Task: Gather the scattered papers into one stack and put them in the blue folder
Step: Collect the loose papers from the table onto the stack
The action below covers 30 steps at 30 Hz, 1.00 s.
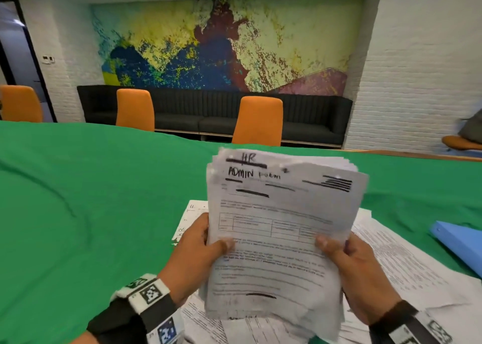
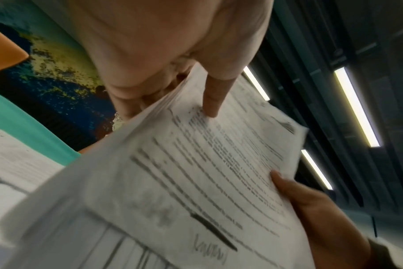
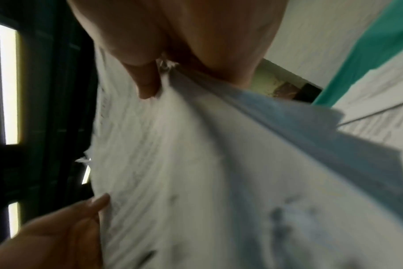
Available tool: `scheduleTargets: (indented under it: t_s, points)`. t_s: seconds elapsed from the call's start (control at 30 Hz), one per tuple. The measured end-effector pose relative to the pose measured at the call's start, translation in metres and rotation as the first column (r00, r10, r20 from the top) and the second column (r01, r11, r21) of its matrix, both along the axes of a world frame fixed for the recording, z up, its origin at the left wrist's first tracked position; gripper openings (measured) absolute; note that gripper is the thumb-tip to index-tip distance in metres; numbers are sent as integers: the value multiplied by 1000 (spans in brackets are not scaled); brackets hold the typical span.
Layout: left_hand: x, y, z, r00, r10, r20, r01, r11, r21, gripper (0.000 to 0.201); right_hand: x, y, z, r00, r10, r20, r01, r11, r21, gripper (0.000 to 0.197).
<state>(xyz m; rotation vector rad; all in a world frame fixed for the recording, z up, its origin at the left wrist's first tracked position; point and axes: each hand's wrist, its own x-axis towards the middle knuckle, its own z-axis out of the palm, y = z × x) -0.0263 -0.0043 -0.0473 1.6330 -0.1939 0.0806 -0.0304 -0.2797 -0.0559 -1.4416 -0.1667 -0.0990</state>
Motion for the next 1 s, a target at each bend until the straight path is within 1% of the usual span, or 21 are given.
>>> scheduleTargets:
  t_s: [0.07, 0.13, 0.2, 0.27, 0.37, 0.4, 0.47, 0.53, 0.63, 0.67, 0.7, 0.77, 0.8, 0.83, 0.9, 0.97, 1.0]
  points:
    - [1, 0, 2, 998, 58, 38, -56, 997, -45, 34, -1, 0, 3, 999, -4, 36, 6, 999, -50, 36]
    - [2, -1, 5, 990, 121, 70, -115, 990, -82, 36, -4, 3, 4, 997, 2, 79, 8, 992, -122, 32]
    - [4, -4, 4, 965, 227, 132, -225, 974, -30, 36, -7, 9, 4, 991, 10, 133, 21, 972, -235, 30]
    - [3, -8, 2, 938, 295, 180, -299, 954, -6, 38, -12, 15, 1, 986, 18, 167, 38, 945, -325, 29]
    - [1, -14, -3, 930, 312, 196, -313, 949, -27, 43, -17, 19, -8, 979, 41, 200, 48, 905, -423, 24]
    - [0, -15, -6, 938, 297, 181, -295, 955, -42, 45, -17, 20, -11, 981, 46, 186, 37, 906, -421, 24]
    - [-2, -16, -10, 957, 256, 134, -248, 966, -72, 51, -17, 18, -15, 992, 33, 121, 10, 939, -344, 32]
    - [-1, -16, -15, 964, 239, 116, -232, 970, -75, 56, -14, 14, -16, 998, 29, 60, -12, 964, -266, 44]
    - [1, -15, -17, 966, 223, 131, -223, 975, -12, 55, -8, 9, -14, 998, 5, 69, 8, 983, -181, 88]
    - [2, -15, -17, 967, 213, 137, -215, 977, 4, 56, -6, 8, -11, 997, -21, 77, 33, 987, -160, 92]
    - [3, -16, -18, 968, 205, 142, -209, 978, 11, 57, -4, 8, -10, 996, -35, 86, 47, 988, -146, 88]
    - [3, -17, -21, 971, 201, 126, -202, 979, -6, 56, 0, 10, -8, 998, -30, 63, 37, 993, -114, 63]
    - [3, -18, -23, 972, 206, 116, -205, 979, -21, 52, 1, 12, -9, 999, -16, 36, 19, 994, -105, 49]
    - [4, -18, -24, 970, 215, 113, -212, 977, -32, 45, 2, 14, -9, 1000, -6, 9, 7, 994, -109, 40]
    - [5, -20, -22, 970, 207, 123, -203, 978, -45, 31, 3, 16, -10, 999, -23, -22, 20, 992, -121, 32]
    - [8, -20, -21, 975, 189, 116, -185, 982, -41, 36, 5, 16, -8, 999, -54, -8, 52, 991, -122, 33]
    - [10, -19, -23, 975, 199, 96, -196, 980, -37, 33, 6, 16, -8, 999, -52, -9, 50, 992, -114, 34]
